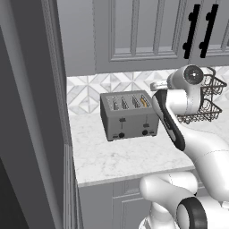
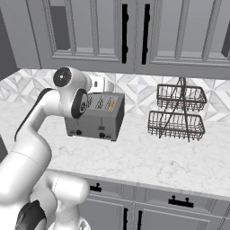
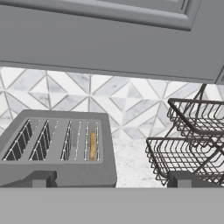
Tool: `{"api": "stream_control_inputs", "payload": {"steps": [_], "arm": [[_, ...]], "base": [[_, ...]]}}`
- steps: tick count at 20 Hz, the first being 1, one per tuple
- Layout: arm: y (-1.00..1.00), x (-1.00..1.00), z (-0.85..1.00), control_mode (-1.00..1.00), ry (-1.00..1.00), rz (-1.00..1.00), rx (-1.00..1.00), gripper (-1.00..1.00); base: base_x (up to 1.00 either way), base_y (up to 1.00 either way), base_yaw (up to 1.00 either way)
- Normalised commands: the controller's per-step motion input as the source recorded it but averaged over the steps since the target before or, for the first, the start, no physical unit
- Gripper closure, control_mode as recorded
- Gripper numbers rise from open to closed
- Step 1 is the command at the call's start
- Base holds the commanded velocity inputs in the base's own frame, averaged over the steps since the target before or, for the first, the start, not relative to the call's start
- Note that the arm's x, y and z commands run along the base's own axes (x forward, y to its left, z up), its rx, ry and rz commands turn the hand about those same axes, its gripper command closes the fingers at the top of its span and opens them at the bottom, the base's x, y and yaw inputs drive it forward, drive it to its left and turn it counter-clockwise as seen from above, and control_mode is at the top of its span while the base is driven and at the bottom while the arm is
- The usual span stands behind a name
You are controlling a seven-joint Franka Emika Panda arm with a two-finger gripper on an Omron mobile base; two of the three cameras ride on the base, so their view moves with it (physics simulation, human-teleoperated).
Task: Start the toaster. Once the lever pops up, take the bread to the plate on the dining counter.
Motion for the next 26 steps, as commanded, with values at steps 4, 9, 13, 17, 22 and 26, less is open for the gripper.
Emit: {"api": "stream_control_inputs", "payload": {"steps": [4,9,13,17,22,26], "arm": [[0.00,0.00,0.00,-1.00,0.00,0.00,0.00,-1.00],[0.00,0.00,0.00,-1.00,0.00,0.00,0.00,-1.00],[0.00,0.00,0.00,-1.00,0.00,0.00,0.00,-1.00],[0.00,0.00,0.00,-1.00,0.00,0.00,0.00,-1.00],[0.00,0.00,0.00,-1.00,0.00,0.00,0.00,-1.00],[0.00,0.00,0.00,-1.00,0.00,0.00,0.00,-1.00]], "base": [[0.00,0.00,0.00],[0.00,0.00,0.00],[0.00,0.00,0.00],[0.00,0.00,0.00],[0.00,0.00,0.00],[0.00,0.00,0.00]]}}
